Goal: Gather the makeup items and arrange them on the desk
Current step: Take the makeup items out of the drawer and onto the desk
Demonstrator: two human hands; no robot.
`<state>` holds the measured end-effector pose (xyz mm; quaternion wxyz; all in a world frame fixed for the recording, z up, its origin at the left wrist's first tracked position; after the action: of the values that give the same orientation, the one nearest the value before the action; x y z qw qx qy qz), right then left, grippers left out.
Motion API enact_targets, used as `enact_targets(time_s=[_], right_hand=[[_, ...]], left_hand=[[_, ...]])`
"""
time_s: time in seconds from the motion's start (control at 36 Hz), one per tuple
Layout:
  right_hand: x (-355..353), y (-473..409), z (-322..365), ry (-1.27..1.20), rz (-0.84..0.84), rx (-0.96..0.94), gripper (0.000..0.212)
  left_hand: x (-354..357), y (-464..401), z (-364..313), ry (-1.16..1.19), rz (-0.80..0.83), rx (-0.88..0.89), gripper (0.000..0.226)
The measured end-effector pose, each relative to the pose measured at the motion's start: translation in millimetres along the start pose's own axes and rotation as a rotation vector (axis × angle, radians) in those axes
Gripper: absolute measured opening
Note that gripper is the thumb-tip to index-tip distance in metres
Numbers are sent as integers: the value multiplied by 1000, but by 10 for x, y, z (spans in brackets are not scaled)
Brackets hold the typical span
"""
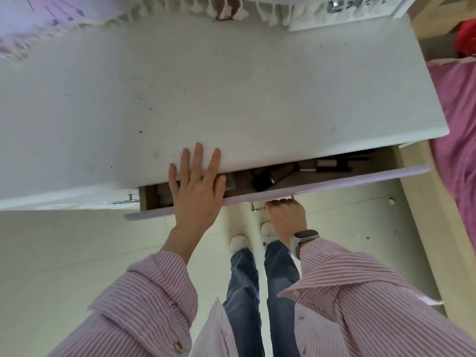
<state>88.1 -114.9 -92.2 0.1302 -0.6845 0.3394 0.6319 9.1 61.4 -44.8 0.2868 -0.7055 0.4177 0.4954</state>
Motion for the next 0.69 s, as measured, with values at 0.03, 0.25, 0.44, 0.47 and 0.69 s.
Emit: enact_targets(time_s=[0.03, 0.25, 0.44, 0.47, 0.69], right_hand=[[-2, 62, 5, 2, -7, -6, 29], [136, 294, -19, -59, -124, -34, 9], [-115, 552, -54, -272, -404, -91, 22], [-155, 570, -79, -275, -442, -105, 20], [-275, 315, -262, -60, -354, -49, 30]], left_hand=[[-9, -5, -3, 3, 4, 4, 52], [-15, 349, 8, 111, -79, 134, 47], [153, 704, -31, 127, 15, 74, 36], [174, 710, -28, 129, 33, 61, 35], [227, 665, 1, 97, 13, 57, 20]])
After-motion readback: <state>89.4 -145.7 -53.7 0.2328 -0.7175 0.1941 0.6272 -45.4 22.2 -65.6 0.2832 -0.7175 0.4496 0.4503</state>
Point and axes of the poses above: each hand's wrist, its own y-axis away from the middle knuckle, its own x-axis out of the palm, z = x × y, the point moved 1 cm from there along -y, towards the middle knuckle, and after that the axes turned 14 degrees about y, right-handed, at the moved point
